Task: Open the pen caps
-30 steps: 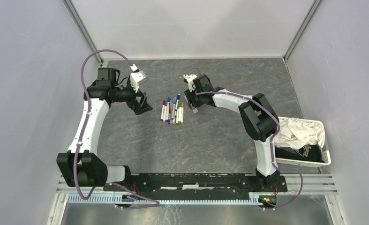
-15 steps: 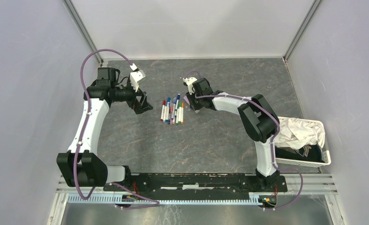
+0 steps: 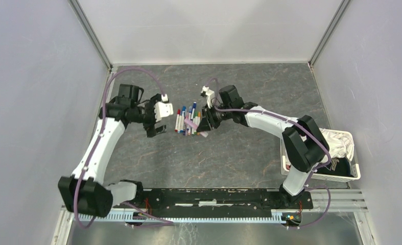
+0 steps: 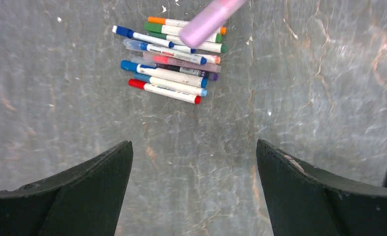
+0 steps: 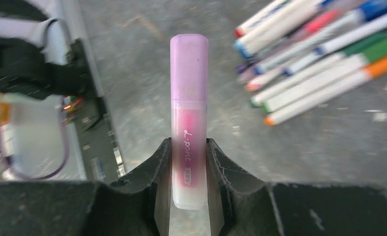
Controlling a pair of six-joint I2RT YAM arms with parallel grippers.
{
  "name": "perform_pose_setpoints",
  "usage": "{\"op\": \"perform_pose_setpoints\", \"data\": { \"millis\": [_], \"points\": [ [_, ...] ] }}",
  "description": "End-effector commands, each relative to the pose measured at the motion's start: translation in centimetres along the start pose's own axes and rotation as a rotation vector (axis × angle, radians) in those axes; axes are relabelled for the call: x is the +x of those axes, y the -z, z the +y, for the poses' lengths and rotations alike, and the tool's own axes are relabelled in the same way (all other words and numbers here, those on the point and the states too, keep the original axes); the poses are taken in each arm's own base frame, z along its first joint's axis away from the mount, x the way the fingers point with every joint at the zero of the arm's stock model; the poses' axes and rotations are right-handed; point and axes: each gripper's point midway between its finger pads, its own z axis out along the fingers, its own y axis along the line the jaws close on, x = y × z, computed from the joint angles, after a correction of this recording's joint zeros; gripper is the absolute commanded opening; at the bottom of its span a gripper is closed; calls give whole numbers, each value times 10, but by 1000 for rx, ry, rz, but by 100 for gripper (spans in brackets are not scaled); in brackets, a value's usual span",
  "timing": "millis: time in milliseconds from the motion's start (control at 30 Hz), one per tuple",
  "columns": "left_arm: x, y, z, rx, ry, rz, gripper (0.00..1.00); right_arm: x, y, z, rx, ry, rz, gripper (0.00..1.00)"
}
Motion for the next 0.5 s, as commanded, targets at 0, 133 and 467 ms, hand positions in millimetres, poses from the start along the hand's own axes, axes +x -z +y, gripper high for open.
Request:
{"op": "perform_pose_setpoints", "data": {
  "millis": [0, 133, 467],
  "points": [
    [-8, 13, -9, -27, -373, 15, 100, 3, 9, 69, -316, -52, 10, 0],
    [-20, 12, -26, -5, -499, -22, 100, 4, 5, 95, -420, -57, 37, 1],
    [-5, 3, -70, 75, -802, -3, 92, -5, -3, 120, -522, -101, 46, 1]
  ]
}}
